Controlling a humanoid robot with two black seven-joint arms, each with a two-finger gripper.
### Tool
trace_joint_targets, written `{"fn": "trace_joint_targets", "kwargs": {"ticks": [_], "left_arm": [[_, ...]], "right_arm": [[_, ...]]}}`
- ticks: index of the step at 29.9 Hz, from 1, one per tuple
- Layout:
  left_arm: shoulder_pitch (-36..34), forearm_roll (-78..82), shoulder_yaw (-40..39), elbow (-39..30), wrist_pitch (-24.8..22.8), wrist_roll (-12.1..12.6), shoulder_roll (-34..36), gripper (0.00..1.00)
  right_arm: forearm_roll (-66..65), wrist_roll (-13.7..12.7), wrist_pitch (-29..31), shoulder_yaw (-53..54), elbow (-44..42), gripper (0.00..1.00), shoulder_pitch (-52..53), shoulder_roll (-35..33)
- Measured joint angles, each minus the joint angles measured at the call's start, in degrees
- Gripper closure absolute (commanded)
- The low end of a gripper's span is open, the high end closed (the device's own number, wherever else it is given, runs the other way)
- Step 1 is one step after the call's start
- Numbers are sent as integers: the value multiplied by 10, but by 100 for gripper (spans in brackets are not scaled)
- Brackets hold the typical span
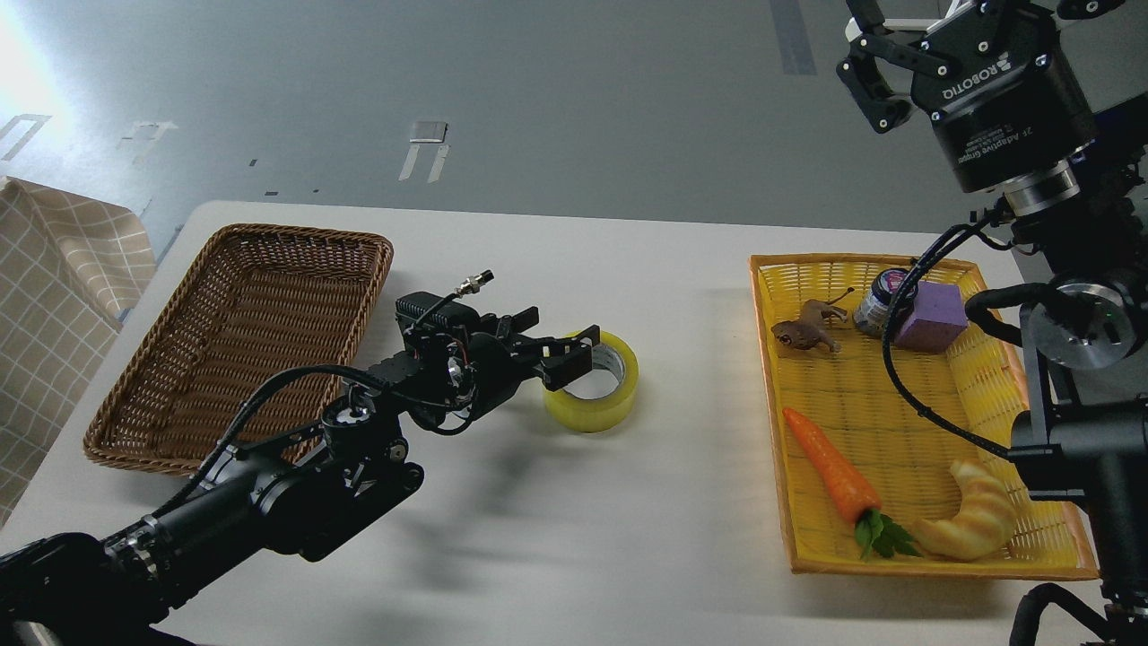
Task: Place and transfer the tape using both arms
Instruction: 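Lower the left gripper toward the tape roll on the table, then close the left gripper on the tape roll's rim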
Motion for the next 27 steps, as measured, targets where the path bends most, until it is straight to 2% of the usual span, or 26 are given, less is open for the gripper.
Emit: {"fn": "trace_joint_targets", "kwargs": {"ticks": [22,25,27], "left_arm": [[-41,4,90,45,-6,18,0,3],[-53,4,107,56,-6,18,0,9],[-58,3,115,60,-6,19,0,17]], "right_arm": [[0,-7,0,8,-1,0,-11,-7],[0,-7,0,9,-1,0,-14,-15],[0,-6,0,10,-1,0,-16,-17]]}}
